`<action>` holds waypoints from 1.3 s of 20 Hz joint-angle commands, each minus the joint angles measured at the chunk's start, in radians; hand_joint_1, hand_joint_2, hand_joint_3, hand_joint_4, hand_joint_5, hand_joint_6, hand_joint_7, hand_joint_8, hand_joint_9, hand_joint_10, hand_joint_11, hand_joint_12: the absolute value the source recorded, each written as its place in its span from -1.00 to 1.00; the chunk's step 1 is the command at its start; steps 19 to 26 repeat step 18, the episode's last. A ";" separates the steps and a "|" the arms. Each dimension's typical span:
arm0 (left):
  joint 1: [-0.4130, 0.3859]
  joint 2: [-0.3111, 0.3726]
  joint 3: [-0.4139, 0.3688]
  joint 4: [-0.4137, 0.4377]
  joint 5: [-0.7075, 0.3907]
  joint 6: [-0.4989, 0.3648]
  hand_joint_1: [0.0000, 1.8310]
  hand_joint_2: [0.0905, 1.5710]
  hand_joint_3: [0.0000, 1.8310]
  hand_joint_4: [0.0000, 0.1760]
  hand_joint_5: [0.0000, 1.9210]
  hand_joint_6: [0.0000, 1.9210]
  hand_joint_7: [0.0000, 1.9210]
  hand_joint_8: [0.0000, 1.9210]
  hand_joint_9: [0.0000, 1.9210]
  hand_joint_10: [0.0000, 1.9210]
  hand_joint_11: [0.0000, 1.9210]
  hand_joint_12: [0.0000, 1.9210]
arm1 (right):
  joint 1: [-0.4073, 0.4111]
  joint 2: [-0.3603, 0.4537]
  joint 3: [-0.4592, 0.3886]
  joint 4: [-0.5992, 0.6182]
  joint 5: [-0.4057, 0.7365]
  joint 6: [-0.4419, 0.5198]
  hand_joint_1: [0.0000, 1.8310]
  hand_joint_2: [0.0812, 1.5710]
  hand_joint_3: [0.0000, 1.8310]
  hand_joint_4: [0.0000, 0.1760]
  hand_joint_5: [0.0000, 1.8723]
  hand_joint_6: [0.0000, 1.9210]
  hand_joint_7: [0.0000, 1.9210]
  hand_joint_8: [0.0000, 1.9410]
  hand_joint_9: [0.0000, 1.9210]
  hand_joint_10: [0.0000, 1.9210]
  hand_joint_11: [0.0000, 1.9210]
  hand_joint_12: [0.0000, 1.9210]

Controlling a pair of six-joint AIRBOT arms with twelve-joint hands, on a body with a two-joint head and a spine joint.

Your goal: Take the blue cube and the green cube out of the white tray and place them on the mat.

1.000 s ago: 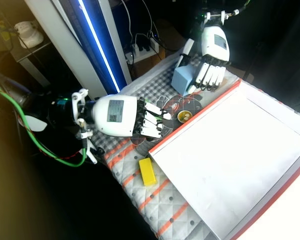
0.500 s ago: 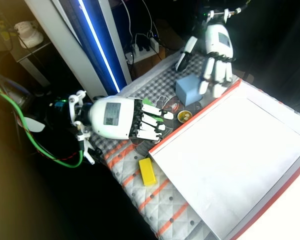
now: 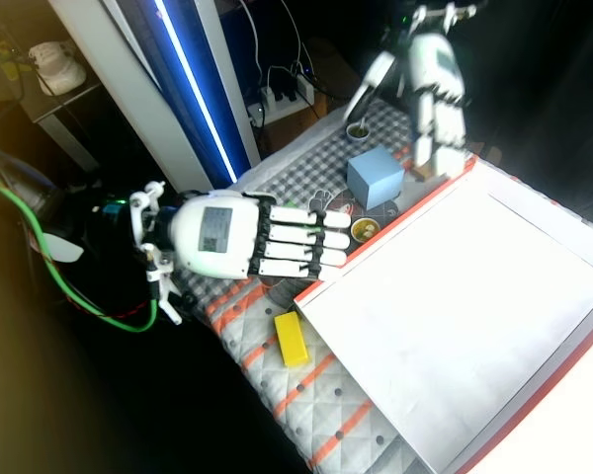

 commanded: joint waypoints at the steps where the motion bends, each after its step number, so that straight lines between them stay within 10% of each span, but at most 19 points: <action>1: 0.007 0.013 -0.001 -0.003 -0.205 -0.067 -0.35 -0.02 -1.00 1.00 -1.00 -1.00 -1.00 -1.00 -1.00 -1.00 -1.00 -1.00 | 0.004 0.012 -0.004 0.028 0.156 0.005 -0.29 -0.02 -1.00 -0.12 -1.00 -1.00 -1.00 -1.00 -1.00 -1.00 -1.00 -1.00; 2: 0.019 0.023 0.001 -0.005 -0.247 -0.112 -0.33 -0.02 -1.00 1.00 -1.00 -1.00 -1.00 -1.00 -1.00 -1.00 -1.00 -1.00 | 0.004 0.017 -0.006 0.032 0.174 0.005 -0.21 -0.03 -1.00 0.31 -1.00 -1.00 -1.00 -1.00 -1.00 -1.00 -1.00 -1.00; 4: 0.065 0.053 0.006 -0.028 -0.385 -0.230 -0.26 0.01 -1.00 1.00 -1.00 -1.00 -1.00 -1.00 -1.00 -1.00 -1.00 -1.00 | 0.003 0.035 -0.010 0.056 0.245 0.004 -0.43 0.03 -1.00 0.56 -1.00 -1.00 -1.00 -1.00 -1.00 -1.00 -1.00 -1.00; 7: 0.190 0.069 0.052 -0.096 -0.676 -0.528 -0.20 -0.02 -1.00 0.97 -1.00 -1.00 -1.00 -1.00 -1.00 -1.00 -1.00 -1.00 | -0.020 0.068 -0.019 0.116 0.400 0.001 -0.43 0.04 -1.00 0.65 -1.00 -1.00 -1.00 -1.00 -1.00 -1.00 -1.00 -1.00; 9: 0.283 0.070 0.032 -0.153 -0.885 -0.580 -0.39 -0.04 -1.00 1.00 -1.00 -1.00 -1.00 -1.00 -1.00 -1.00 -1.00 -1.00 | -0.036 0.085 -0.034 0.160 0.554 -0.015 -0.38 0.09 -1.00 0.18 -1.00 -1.00 -0.97 -1.00 -0.96 -0.99 -0.97 -0.99; 11: 0.311 0.068 0.017 -0.160 -0.988 -0.601 -0.40 -0.04 -1.00 1.00 -1.00 -1.00 -1.00 -1.00 -1.00 -1.00 -1.00 -1.00 | -0.036 0.092 -0.045 0.163 0.627 -0.027 -0.42 0.14 -0.99 0.54 -1.00 -1.00 -0.98 -1.00 -0.96 -1.00 -0.97 -0.98; 14: 0.332 0.050 0.014 -0.168 -1.065 -0.637 -0.33 0.26 -0.99 1.00 -1.00 -1.00 -1.00 -1.00 -1.00 -1.00 -1.00 -1.00 | -0.049 0.118 -0.085 0.163 0.765 -0.085 -0.31 0.23 -1.00 0.14 -1.00 -1.00 -0.81 -1.00 -0.81 -0.99 -0.87 -0.95; 15: 0.330 0.045 0.018 -0.175 -1.066 -0.642 -0.37 0.28 -0.99 1.00 -1.00 -1.00 -1.00 -1.00 -1.00 -1.00 -1.00 -1.00 | -0.053 0.128 -0.100 0.169 0.775 -0.089 -0.24 0.19 -1.00 -0.38 -0.92 -0.99 -0.76 -1.00 -0.75 -0.99 -0.80 -0.94; 16: 0.326 0.042 0.022 -0.177 -1.066 -0.655 -0.46 0.31 -0.99 0.43 -0.88 -0.99 -0.98 -1.00 -1.00 -1.00 -1.00 -1.00 | -0.052 0.132 -0.108 0.163 0.775 -0.099 -0.34 0.33 -1.00 -1.00 -0.67 -0.95 -0.76 -1.00 -0.72 -0.99 -0.76 -0.94; 17: 0.317 0.037 0.032 -0.172 -1.066 -0.688 -0.51 0.30 -1.00 0.09 -0.68 -0.97 -0.91 -1.00 -0.94 -0.99 -0.99 -1.00 | -0.042 0.132 -0.108 0.150 0.775 -0.104 -0.39 0.42 -1.00 -1.00 -0.62 -0.97 -0.76 -1.00 -0.71 -1.00 -0.73 -0.94; 26: 0.283 0.031 0.042 -0.141 -1.066 -0.709 -0.69 0.39 -0.99 0.31 -0.52 -0.97 -0.89 -1.00 -0.96 -1.00 -1.00 -1.00 | -0.035 0.132 -0.110 0.139 0.775 -0.107 -0.44 0.53 -0.99 -1.00 -0.52 -0.96 -0.74 -1.00 -0.73 -1.00 -0.79 -0.97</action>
